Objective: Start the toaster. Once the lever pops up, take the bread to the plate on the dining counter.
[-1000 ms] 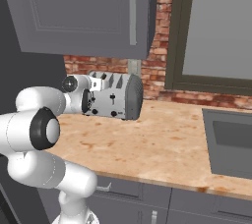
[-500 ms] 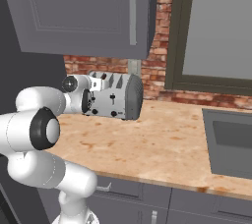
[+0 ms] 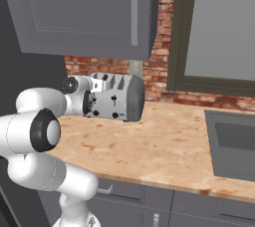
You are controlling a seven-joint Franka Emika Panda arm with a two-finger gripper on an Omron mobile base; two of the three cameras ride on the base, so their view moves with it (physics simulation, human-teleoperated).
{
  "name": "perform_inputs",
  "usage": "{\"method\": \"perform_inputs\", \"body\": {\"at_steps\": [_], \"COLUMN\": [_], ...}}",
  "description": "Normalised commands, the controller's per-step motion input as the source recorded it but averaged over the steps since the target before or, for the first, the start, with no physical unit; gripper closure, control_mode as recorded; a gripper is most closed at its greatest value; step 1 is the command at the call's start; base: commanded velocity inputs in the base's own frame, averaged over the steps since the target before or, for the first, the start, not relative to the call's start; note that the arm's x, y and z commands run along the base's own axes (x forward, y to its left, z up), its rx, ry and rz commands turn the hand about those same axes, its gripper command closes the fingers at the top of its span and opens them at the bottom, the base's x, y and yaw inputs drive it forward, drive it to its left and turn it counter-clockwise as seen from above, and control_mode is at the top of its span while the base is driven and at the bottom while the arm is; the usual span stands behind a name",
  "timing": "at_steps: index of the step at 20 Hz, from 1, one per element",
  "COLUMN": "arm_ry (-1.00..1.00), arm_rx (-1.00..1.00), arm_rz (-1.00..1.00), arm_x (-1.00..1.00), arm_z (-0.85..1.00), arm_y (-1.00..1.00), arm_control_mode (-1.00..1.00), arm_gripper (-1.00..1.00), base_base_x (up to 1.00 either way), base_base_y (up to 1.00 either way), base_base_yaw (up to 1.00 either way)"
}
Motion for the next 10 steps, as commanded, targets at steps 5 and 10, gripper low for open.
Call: {"method": "perform_inputs", "body": {"at_steps": [5,10], "arm_ry": [0.00,0.00], "arm_rx": [0.00,0.00], "arm_rz": [0.00,0.00], "arm_x": [0.00,0.00], "arm_z": [0.00,0.00], "arm_y": [0.00,0.00], "arm_control_mode": [-1.00,-1.00], "arm_gripper": [-1.00,-1.00], "base_base_x": [0.00,0.00], "base_base_y": [0.00,0.00], "base_base_yaw": [0.00,0.00]}}
